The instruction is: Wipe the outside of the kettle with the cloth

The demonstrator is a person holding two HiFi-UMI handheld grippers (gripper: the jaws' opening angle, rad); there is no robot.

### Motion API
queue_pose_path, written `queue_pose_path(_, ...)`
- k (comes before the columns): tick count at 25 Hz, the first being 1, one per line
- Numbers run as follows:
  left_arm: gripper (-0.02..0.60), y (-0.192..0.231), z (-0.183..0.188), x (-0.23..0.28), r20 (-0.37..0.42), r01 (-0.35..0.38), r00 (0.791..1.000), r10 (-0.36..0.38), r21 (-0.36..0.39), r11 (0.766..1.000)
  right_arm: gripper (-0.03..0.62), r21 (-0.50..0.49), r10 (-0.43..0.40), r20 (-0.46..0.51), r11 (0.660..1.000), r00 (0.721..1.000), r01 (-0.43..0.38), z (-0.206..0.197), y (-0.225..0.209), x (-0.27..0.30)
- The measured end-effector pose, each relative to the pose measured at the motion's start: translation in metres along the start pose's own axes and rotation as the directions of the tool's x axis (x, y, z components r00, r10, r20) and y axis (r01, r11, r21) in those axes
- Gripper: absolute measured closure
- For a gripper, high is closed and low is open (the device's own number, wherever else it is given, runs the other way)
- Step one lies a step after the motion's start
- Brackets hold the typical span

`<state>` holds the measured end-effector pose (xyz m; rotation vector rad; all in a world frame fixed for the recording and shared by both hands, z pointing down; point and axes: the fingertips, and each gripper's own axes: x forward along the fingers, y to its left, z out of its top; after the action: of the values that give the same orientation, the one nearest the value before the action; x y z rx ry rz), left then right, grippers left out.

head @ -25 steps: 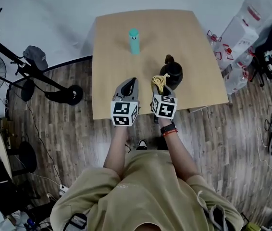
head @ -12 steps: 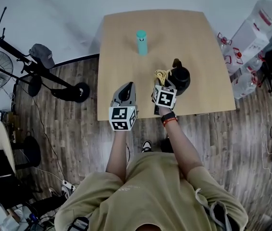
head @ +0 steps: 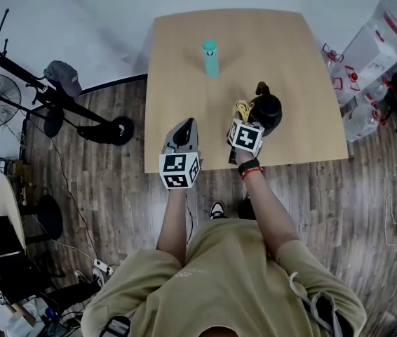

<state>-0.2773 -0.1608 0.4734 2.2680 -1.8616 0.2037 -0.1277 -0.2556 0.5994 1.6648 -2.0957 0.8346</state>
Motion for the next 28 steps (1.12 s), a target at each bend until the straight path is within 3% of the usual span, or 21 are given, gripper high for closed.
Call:
queue_pose_path(11, 0.558, -0.027, -0.001, 0.016, -0.008, 0.042, 0.999, -0.042, 0.009, 0.999, 0.456, 0.052, 0.026, 0.001, 0.998, 1.0, -0.026, -0.008, -0.019, -0.016)
queue_pose_path(28, 0.558, -0.099, -0.013, 0.035, -0.05, 0.144, 0.989, -0.142, 0.051, 0.988, 0.456, -0.008, 0.171, -0.005, 0.985, 0.985, -0.171, -0.02, -0.045, -0.049)
